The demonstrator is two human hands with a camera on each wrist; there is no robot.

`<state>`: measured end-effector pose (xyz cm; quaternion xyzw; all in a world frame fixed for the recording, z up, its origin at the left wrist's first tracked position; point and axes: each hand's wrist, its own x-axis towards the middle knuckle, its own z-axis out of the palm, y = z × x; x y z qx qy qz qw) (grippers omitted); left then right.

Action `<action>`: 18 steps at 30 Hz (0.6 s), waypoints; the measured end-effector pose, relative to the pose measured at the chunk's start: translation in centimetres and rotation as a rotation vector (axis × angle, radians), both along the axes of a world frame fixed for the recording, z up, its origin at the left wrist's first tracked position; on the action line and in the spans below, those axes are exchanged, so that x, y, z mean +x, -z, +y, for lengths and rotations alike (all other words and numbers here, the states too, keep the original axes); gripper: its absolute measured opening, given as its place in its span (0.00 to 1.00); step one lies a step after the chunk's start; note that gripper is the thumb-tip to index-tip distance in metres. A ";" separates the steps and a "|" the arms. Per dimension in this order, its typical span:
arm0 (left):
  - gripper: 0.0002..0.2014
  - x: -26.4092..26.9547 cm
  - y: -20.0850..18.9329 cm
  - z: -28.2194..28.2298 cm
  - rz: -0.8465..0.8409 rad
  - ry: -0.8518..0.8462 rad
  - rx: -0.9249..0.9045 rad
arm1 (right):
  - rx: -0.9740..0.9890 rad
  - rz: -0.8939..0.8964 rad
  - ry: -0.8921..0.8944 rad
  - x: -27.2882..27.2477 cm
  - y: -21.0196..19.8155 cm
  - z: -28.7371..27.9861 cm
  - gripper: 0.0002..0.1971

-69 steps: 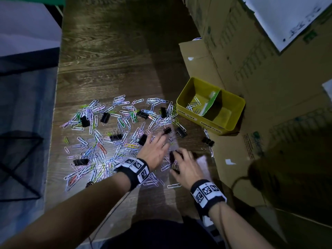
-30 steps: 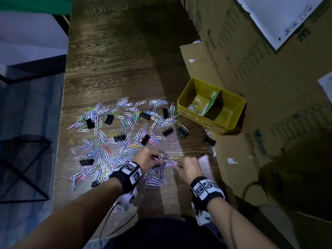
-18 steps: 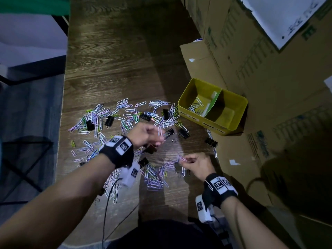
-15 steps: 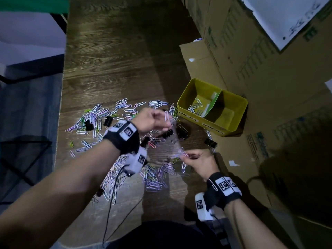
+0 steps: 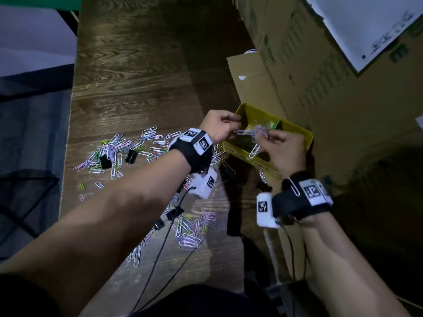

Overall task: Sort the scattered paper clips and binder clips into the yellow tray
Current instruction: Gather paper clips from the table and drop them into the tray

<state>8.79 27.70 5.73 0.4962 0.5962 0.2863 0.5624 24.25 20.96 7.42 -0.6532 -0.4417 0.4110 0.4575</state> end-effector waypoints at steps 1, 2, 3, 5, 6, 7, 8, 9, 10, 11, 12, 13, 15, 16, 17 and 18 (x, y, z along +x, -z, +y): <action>0.10 -0.5 -0.3 -0.9 -0.033 -0.037 0.011 | -0.016 -0.070 -0.014 0.1 0.1 1.0 0.11; 0.08 -1.3 -0.5 -2.0 -0.036 -0.035 0.017 | -0.037 -0.145 -0.042 0.2 0.3 1.9 0.11; 0.07 -2.3 -0.5 -3.2 0.001 0.009 0.019 | -0.062 -0.221 -0.078 0.2 0.5 2.8 0.11; 0.06 -5.0 0.1 -5.7 0.201 0.221 0.022 | -0.120 -0.410 -0.185 0.0 1.0 4.4 0.11; 0.06 -6.4 0.6 -7.1 0.338 0.343 0.017 | -0.152 -0.522 -0.254 -0.2 1.2 5.1 0.10; 0.06 -7.8 1.3 -8.6 0.463 0.445 0.009 | -0.184 -0.618 -0.320 -0.5 1.3 5.6 0.09; 0.06 -9.1 2.1 -10.0 0.565 0.526 0.005 | -0.204 -0.693 -0.374 -0.9 1.4 6.1 0.08; 0.07 -10.1 2.8 -11.3 0.642 0.589 0.013 | -0.217 -0.745 -0.408 -1.2 1.7 6.5 0.07; 0.09 -10.9 3.5 -12.5 0.702 0.636 0.022 | -0.228 -0.775 -0.427 -1.5 1.9 6.7 0.06; 0.11 -11.5 4.2 -13.7 0.748 0.661 0.035 | -0.243 -0.789 -0.438 -1.7 2.3 6.8 0.06; 0.14 -12.0 4.8 -14.8 0.784 0.672 0.056 | -0.253 -0.796 -0.445 -1.9 2.6 6.8 0.07; 0.15 -12.4 5.5 -15.7 0.820 0.684 0.091 | -0.253 -0.799 -0.446 -2.0 2.9 6.6 0.09; 0.16 -12.8 6.5 -17.0 0.892 0.722 0.171 | -0.235 -0.795 -0.438 -2.0 3.5 6.2 0.17; 0.15 -13.0 6.8 -17.4 0.918 0.734 0.200 | -0.223 -0.790 -0.439 -2.0 3.6 5.9 0.20; 0.13 -13.3 7.1 -17.5 0.929 0.737 0.225 | -0.212 -0.784 -0.444 -1.9 3.6 5.6 0.22; 0.12 -13.6 7.2 -17.5 0.932 0.735 0.238 | -0.192 -0.781 -0.447 -1.8 3.6 5.3 0.23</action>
